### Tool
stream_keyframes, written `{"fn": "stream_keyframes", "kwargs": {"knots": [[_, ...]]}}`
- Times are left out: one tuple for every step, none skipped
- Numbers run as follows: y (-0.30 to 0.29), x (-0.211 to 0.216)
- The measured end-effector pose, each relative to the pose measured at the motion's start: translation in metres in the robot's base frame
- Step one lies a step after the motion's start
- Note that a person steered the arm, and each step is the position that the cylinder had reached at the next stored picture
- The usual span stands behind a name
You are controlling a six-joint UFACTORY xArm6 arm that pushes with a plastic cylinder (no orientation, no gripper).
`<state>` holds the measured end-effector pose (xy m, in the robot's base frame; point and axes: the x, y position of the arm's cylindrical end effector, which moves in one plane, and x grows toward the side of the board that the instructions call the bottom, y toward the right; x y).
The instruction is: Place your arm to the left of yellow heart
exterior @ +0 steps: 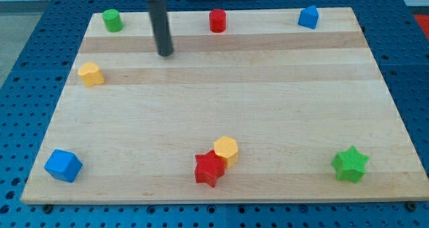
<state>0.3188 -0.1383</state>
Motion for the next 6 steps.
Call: {"fn": "stream_keyframes", "kwargs": {"knots": [[-0.060,0.000],[-0.123,0.000],[-0.165,0.003],[-0.167,0.013],[-0.167,0.025],[-0.167,0.027]]}}
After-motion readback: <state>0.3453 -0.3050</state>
